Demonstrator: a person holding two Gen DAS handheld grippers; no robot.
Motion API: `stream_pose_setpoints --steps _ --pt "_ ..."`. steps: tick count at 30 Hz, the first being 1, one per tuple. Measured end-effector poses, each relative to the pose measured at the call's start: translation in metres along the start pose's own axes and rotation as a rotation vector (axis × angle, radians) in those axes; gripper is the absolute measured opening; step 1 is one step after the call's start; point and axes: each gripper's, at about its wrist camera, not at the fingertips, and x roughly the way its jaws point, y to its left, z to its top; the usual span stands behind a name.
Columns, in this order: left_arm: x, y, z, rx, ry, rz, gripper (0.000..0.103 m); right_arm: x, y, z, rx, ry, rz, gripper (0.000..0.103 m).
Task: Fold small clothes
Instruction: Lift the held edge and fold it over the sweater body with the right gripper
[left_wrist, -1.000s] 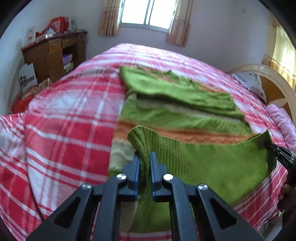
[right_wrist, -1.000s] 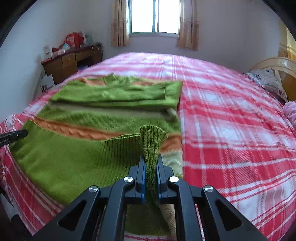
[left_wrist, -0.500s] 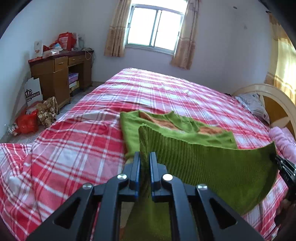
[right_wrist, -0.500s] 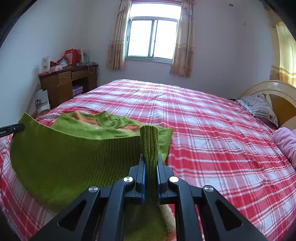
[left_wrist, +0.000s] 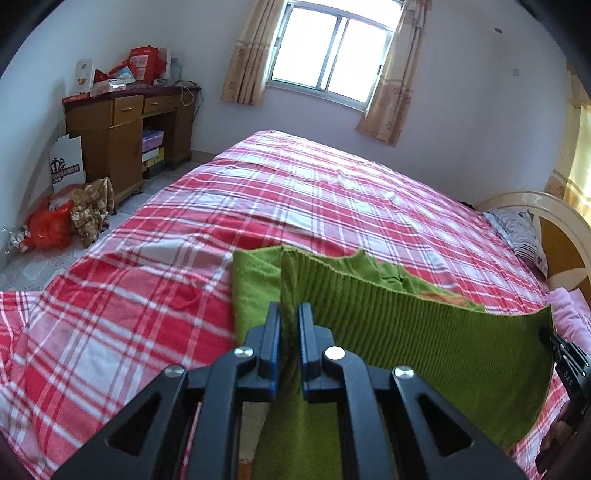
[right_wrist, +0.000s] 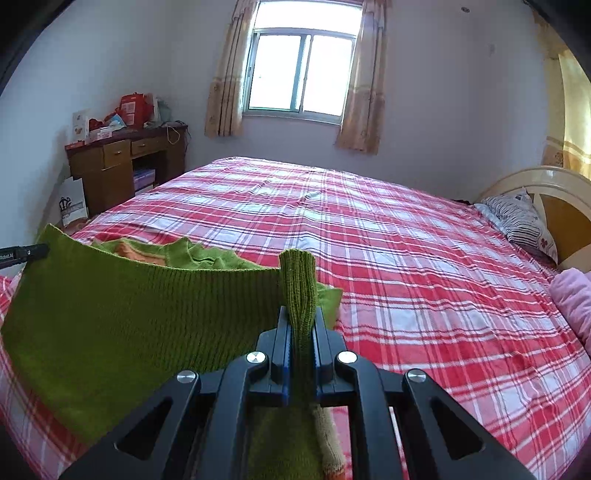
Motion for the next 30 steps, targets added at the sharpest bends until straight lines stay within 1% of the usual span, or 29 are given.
stream_pose_setpoints --steps 6,11,12,15,18,19,20,21,22,23,24,25,26,27,28,29,30 --pt "0.032 0.002 0.023 -0.027 0.013 0.009 0.009 0.042 0.0 0.023 -0.009 0.014 -0.011 0.008" --pt "0.066 -0.005 0.045 -0.02 0.001 0.03 0.009 0.093 0.001 0.045 -0.03 0.029 -0.049 0.008" --pt "0.078 -0.007 0.05 -0.017 0.004 0.037 0.009 0.107 0.001 0.048 -0.034 0.039 -0.061 0.008" --pt "0.109 -0.013 0.055 -0.002 0.017 0.078 0.009 0.144 -0.003 0.048 -0.018 0.084 -0.08 0.008" --pt "0.14 -0.015 0.051 0.006 0.07 0.12 0.009 0.178 -0.008 0.036 -0.001 0.148 -0.089 0.008" --pt "0.146 -0.015 0.048 0.014 0.083 0.138 0.009 0.186 -0.009 0.031 0.008 0.169 -0.085 0.008" --pt "0.152 -0.014 0.044 0.023 0.093 0.153 0.009 0.195 -0.009 0.026 0.014 0.209 -0.064 0.008" --pt "0.156 -0.013 0.04 0.022 0.109 0.163 0.011 0.197 -0.009 0.025 0.015 0.222 -0.055 0.008" --pt "0.155 -0.012 0.039 0.017 0.112 0.171 0.014 0.196 -0.009 0.026 0.016 0.216 -0.047 0.008" --pt "0.154 -0.013 0.041 0.013 0.107 0.184 0.02 0.196 -0.008 0.026 0.015 0.214 -0.041 0.009" --pt "0.153 -0.013 0.041 0.01 0.102 0.205 0.03 0.198 -0.007 0.025 0.013 0.226 -0.029 0.009" --pt "0.155 -0.013 0.041 0.008 0.11 0.234 0.036 0.202 -0.008 0.024 0.014 0.248 -0.025 0.012" --pt "0.155 -0.011 0.041 0.001 0.114 0.257 0.048 0.205 -0.008 0.024 0.018 0.264 -0.026 0.015" --pt "0.155 -0.009 0.042 -0.014 0.116 0.262 0.052 0.207 -0.011 0.024 0.029 0.266 -0.025 0.016" --pt "0.154 -0.007 0.042 -0.025 0.117 0.259 0.053 0.203 -0.016 0.025 0.05 0.243 -0.014 0.016" --pt "0.151 -0.006 0.042 -0.033 0.118 0.252 0.054 0.196 -0.02 0.026 0.077 0.207 -0.005 0.016" --pt "0.146 -0.004 0.043 -0.034 0.119 0.245 0.054 0.184 -0.028 0.027 0.119 0.151 0.007 0.016"
